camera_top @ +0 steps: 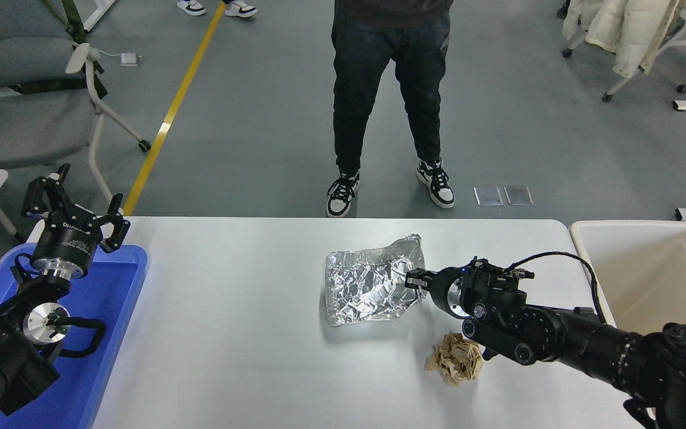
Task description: Clean the table surface
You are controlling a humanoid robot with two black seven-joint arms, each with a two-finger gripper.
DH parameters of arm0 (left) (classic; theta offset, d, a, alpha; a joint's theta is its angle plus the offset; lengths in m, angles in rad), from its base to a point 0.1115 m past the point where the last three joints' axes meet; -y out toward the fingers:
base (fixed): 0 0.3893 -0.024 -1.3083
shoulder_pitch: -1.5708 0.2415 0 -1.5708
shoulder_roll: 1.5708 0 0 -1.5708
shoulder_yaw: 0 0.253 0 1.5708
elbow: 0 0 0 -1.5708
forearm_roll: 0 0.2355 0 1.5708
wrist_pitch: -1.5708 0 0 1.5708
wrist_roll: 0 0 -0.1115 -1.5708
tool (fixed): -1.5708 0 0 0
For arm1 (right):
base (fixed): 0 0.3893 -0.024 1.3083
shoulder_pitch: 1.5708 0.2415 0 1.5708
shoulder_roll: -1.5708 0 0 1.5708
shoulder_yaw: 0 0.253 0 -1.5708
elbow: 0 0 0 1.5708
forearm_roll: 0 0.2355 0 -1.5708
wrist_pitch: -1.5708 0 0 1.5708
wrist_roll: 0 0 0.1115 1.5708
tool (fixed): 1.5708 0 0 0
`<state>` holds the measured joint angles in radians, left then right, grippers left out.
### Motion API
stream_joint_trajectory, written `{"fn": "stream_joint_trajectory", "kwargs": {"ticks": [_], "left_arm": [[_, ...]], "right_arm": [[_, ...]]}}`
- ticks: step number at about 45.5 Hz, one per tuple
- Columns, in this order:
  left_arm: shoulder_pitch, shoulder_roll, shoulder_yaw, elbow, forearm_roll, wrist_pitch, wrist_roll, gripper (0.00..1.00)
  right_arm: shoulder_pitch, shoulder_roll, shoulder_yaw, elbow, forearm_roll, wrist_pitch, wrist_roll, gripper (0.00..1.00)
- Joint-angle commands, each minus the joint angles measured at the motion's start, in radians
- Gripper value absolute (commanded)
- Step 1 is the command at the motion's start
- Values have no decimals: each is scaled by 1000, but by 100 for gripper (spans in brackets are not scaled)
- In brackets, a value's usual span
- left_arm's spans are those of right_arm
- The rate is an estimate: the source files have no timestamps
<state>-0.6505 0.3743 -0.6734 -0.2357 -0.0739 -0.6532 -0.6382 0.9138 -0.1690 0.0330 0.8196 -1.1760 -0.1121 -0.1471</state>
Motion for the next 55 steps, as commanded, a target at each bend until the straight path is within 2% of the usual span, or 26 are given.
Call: {"fn": "stream_joint_trajectory", "kwargs": {"ticks": [1, 8, 15, 24, 38, 55], "left_arm": [[0, 0, 0, 0, 0, 1, 0, 100], [0, 0, 0, -1, 0, 0, 0, 100], [0, 0, 0, -1, 0, 0, 0, 100], [0, 0, 0, -1, 0, 0, 0, 100], [0, 0, 0, -1, 0, 0, 0, 100], [0, 0, 0, 1, 0, 0, 0, 100]], "right_arm": [[51, -165, 10, 248, 53, 2, -31, 0], [115, -282, 11, 378, 191, 23, -60, 0], [194, -365, 15, 458, 231, 87, -81, 0], [322, -466, 4, 564, 321, 112, -100, 0], [448, -573, -10, 644, 354, 183, -126, 0], [464, -642, -87, 642, 343, 204, -149, 0]]}}
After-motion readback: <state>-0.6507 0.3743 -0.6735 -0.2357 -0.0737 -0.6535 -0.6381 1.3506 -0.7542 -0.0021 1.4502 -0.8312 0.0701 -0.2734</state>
